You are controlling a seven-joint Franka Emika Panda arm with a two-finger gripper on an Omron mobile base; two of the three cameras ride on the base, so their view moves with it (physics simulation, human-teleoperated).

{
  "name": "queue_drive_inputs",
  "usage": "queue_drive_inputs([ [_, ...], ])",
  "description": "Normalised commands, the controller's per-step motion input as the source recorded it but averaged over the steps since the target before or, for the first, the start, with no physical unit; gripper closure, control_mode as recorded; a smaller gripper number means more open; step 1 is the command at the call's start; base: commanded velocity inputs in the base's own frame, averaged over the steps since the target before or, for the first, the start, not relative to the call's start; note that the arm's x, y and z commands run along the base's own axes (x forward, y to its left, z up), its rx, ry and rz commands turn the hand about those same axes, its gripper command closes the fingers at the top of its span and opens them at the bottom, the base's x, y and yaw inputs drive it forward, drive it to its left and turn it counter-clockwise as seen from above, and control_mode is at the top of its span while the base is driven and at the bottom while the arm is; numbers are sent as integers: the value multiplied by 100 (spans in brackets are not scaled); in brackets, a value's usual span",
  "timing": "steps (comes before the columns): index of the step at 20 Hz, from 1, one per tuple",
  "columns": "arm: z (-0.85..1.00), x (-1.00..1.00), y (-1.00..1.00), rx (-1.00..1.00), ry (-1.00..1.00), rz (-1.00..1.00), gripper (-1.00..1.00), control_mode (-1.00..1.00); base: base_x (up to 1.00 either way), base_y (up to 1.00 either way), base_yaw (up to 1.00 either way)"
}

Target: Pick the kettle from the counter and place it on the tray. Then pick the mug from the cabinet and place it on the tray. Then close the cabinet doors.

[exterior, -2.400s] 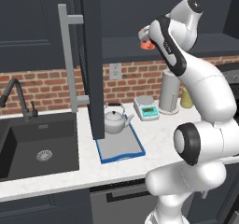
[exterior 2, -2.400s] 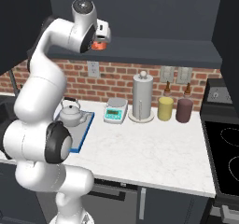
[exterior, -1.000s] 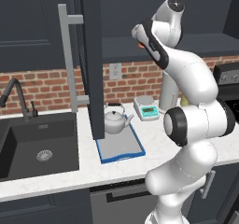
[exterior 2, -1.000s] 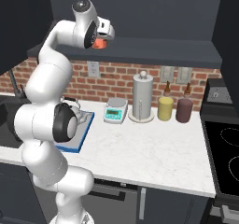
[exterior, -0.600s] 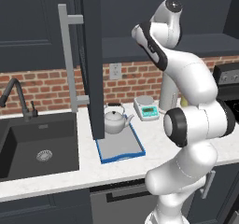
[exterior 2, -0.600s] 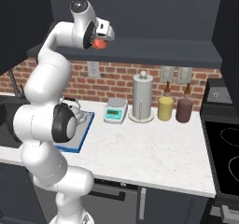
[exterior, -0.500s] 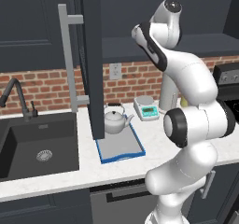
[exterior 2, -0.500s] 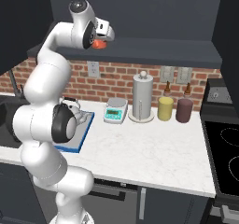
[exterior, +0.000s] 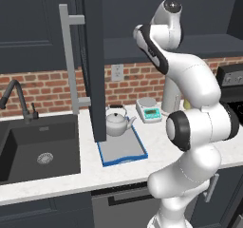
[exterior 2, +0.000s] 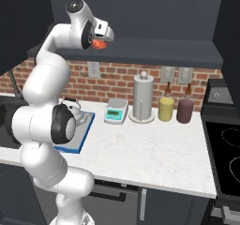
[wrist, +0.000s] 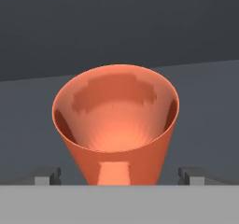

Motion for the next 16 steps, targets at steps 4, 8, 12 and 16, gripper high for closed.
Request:
queue_drive_inputs([
  [4, 0, 0, 0, 0, 0, -5, 100, -100, 0, 0, 0],
  [8, -4, 0, 0, 0, 0, -6, 100, -100, 0, 0, 0],
  [12, -6, 0, 0, 0, 0, -5, 100, -100, 0, 0, 0],
  [16, -3, 0, 0, 0, 0, -1, 100, -100, 0, 0, 0],
])
